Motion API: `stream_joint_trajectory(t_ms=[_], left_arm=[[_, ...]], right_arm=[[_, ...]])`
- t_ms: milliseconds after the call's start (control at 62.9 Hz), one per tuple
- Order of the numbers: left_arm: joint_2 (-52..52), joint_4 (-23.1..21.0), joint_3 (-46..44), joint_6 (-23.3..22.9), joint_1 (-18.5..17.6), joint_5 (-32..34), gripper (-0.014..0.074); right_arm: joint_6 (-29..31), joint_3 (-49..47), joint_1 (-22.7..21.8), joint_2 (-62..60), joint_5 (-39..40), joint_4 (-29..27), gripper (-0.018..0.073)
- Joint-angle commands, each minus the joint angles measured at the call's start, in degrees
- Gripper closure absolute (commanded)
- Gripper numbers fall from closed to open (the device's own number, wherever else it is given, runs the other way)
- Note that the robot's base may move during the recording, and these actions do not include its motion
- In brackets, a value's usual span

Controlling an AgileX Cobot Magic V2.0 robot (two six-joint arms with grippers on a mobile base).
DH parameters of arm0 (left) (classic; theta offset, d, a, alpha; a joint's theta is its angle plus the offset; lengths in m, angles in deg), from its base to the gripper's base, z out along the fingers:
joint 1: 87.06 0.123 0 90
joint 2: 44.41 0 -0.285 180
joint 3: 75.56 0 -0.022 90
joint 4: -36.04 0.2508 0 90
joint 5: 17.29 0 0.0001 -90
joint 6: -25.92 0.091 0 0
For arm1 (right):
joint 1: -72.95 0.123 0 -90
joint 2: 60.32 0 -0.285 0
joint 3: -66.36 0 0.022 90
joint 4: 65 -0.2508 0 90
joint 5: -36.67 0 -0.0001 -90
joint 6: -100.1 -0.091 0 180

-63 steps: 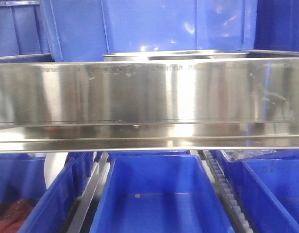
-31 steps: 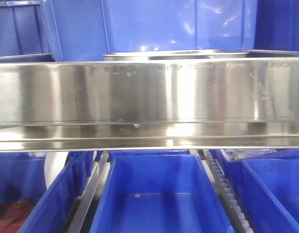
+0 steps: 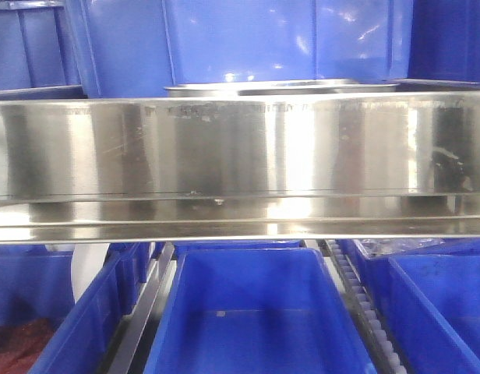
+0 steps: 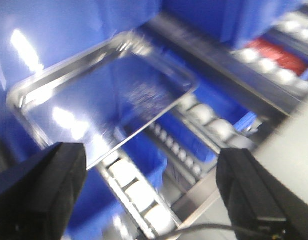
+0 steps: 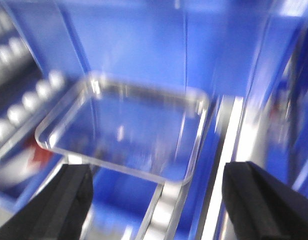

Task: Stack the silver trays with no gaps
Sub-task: 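Close both grippers on opposite rims of the small silver tray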

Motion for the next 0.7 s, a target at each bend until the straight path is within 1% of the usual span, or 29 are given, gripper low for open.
stream_joint_trajectory(t_ms=[0, 111, 159, 255, 334, 414, 461, 557, 684], left_arm=[[-5.6, 4.0, -9.9, -7.3, 1.3, -5.6, 0.0153], [-14.5, 9.1, -20.6, -13.2, 2.9, -18.7, 0.0153], [-18.5, 10.4, -24.8, -15.0, 3.8, -22.9, 0.0153], [-23.8, 10.5, -31.1, -16.5, 5.5, -27.1, 0.0153], [-27.6, 9.0, -34.0, -16.7, 6.7, -27.4, 0.0153], [-29.5, 7.8, -34.3, -17.2, 7.3, -27.4, 0.0153], [-30.5, 7.8, -34.3, -18.3, 7.7, -27.4, 0.0153], [-31.8, 7.8, -34.3, -18.6, 8.1, -27.4, 0.0153], [-33.1, 8.3, -34.3, -19.2, 8.5, -27.4, 0.0153]], right_arm=[[-3.0, -8.7, -0.7, 5.5, -5.2, 0.1, -0.0062], [-4.4, -16.9, -1.2, 13.4, -13.1, 0.3, -0.0062], [-5.9, -19.8, -1.8, 16.2, -15.8, 0.4, -0.0062], [-8.0, -24.1, -3.5, 20.8, -18.9, 0.4, -0.0062], [-7.9, -26.8, -4.5, 24.2, -20.9, 0.6, -0.0062], [-7.5, -28.7, -4.7, 27.3, -21.2, 1.5, -0.0062], [-6.8, -29.6, -4.7, 28.7, -21.3, 1.9, -0.0062], [-4.8, -30.3, -4.5, 31.2, -21.1, 2.0, -0.0062], [-4.7, -30.3, -4.6, 34.0, -19.3, 2.2, -0.0062]])
